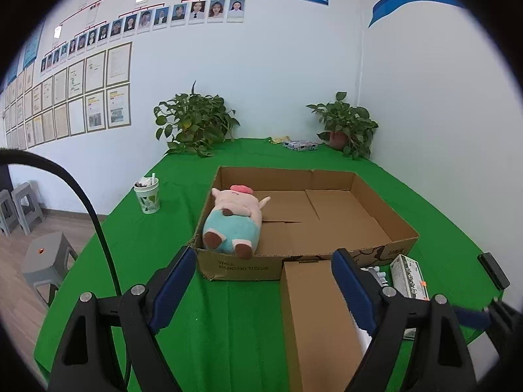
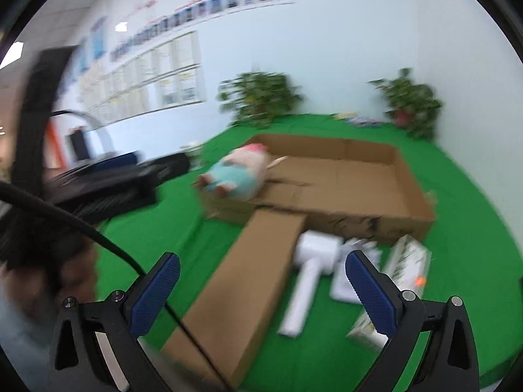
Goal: Organize objects
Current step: 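Move the left tool to the long brown cardboard box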
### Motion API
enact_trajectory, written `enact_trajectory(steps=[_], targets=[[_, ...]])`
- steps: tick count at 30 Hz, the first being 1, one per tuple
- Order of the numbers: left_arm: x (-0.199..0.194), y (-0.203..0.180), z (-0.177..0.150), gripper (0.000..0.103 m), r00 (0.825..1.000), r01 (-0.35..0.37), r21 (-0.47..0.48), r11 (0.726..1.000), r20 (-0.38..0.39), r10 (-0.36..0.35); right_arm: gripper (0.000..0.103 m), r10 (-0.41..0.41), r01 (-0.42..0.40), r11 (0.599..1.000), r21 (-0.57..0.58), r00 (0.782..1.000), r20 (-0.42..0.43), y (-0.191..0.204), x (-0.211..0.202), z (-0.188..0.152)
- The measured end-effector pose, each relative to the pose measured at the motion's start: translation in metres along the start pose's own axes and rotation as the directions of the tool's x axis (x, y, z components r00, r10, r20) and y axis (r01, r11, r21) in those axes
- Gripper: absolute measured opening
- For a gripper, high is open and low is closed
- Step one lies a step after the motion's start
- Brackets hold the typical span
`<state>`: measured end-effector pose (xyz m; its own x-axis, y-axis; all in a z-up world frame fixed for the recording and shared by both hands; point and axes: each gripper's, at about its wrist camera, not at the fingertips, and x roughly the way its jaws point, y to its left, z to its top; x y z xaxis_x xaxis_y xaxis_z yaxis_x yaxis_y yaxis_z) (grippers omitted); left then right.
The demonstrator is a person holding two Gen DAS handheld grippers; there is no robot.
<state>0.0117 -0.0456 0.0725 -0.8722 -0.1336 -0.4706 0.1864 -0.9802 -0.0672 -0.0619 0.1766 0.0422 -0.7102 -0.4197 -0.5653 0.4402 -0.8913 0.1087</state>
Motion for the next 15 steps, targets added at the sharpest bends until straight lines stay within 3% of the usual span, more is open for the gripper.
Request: enact_trajectory(steps=[3,5,6,8,12,15], targets=[[0.002,0.009,-0.004,0.084,0.999,-0.026,-0.004,1.000,-0.041,0.026,0.102,0.203,-0.207,0.976,-0.070,0.977,-0.064,0.028,-0.018,-0.028],[0.007,0.013,-0.009,0.084,0.996,-0.022,-0.014,1.000,-0.082,0.021,0.102,0.344,-0.350,0.936,-0.041,0.932,-0.111,0.042,-0.016,-0.040],[0.010,0.013,-0.012,0.084,0.995,-0.012,-0.017,1.000,-0.095,0.011,0.102,0.376,-0.379,0.925,0.002,0.917,-0.136,0.045,-0.010,-0.044],[0.022,0.014,-0.019,0.084,0.990,0.008,-0.018,1.000,-0.143,-0.011,0.102,0.366,-0.359,0.931,0.073,0.916,-0.167,0.044,0.008,-0.049],[0.054,0.016,-0.037,0.084,0.963,0.045,-0.030,0.999,-0.263,-0.051,0.102,0.165,-0.149,0.985,0.087,0.960,-0.225,0.035,0.041,-0.063],[0.080,0.019,-0.052,0.083,0.934,0.086,-0.068,0.994,-0.343,-0.104,0.102,0.074,-0.059,0.996,0.069,0.969,-0.236,0.032,0.045,-0.071]])
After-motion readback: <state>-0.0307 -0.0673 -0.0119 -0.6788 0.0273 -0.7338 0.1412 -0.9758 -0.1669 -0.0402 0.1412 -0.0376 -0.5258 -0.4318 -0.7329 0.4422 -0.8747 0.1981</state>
